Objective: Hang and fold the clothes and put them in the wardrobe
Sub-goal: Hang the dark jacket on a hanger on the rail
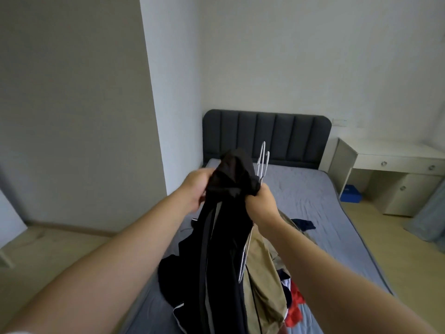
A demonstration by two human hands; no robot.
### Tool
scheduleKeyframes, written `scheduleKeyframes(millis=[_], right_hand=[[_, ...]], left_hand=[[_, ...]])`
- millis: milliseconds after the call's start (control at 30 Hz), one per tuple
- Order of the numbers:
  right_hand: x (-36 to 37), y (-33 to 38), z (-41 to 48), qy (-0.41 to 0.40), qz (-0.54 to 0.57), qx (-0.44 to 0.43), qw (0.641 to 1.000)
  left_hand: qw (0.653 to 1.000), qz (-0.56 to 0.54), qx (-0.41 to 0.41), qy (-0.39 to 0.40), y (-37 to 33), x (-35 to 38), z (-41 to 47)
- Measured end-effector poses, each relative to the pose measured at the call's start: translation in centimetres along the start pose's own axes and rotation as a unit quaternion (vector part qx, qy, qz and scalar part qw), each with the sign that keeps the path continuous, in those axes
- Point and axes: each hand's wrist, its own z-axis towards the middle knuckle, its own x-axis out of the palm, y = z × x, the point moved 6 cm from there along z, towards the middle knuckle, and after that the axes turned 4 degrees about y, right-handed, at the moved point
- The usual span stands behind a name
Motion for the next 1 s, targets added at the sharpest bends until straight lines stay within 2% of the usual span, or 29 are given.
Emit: scheduleKeyframes(millis=[67, 100, 200, 300, 367, 500, 567, 733, 833, 900, 933, 1000], right_hand=[[-0.6, 0.4, 0.7, -0.023, 0.028, 0.012, 0.999], [-0.8, 0.6, 1.0, -0.035, 0.044, 0.016, 0.998], [-1.0, 1.3, 1.7, -0.043, 0.086, 0.027, 0.995], [-0.8, 1.7, 2.0, -0.019, 0.120, 0.039, 0.992], [-1.1, 1.8, 2.1, -0.008, 0.121, 0.044, 0.992], [-1.7, 2.0, 2.2, 0.021, 0.077, 0.036, 0.996], [-1.8, 2.1, 2.1, 0.023, 0.043, 0.016, 0.999], [-3.0, 1.6, 1.6, -0.008, 0.028, 0.008, 1.000], [-4.9, 0.6, 1.7, -0.050, 0.091, 0.063, 0.993], [-6.3, -0.1, 1.6, -0.081, 0.142, 0.114, 0.980], [-6.8, -0.4, 1.5, -0.085, 0.167, 0.138, 0.972], [-6.8, -0.5, 1.2, -0.047, 0.229, 0.179, 0.956]], left_hand=[[0.997, 0.055, 0.007, -0.058, 2.8, -1.5, -0.5], [0.997, 0.060, -0.003, -0.056, 4.2, -1.5, -0.8], [0.993, 0.103, -0.033, 0.035, 7.1, 0.9, -2.2], [0.984, 0.161, 0.008, 0.072, 7.7, 2.8, -2.5], [0.984, 0.143, 0.051, 0.094, 7.3, 3.5, -2.6], [0.987, 0.011, 0.078, 0.137, 6.5, 4.2, -3.0], [0.985, 0.025, 0.089, 0.146, 6.4, 4.5, -2.5], [0.986, 0.107, 0.112, 0.064, 7.0, 4.3, -0.7], [0.992, 0.087, 0.089, -0.014, 6.4, 2.3, 0.1], [0.987, 0.126, 0.070, -0.069, 5.7, 0.5, 0.4], [0.987, 0.133, 0.060, -0.070, 5.5, -0.1, 0.5], [0.994, 0.105, 0.021, 0.001, 5.1, -0.6, 0.6]])
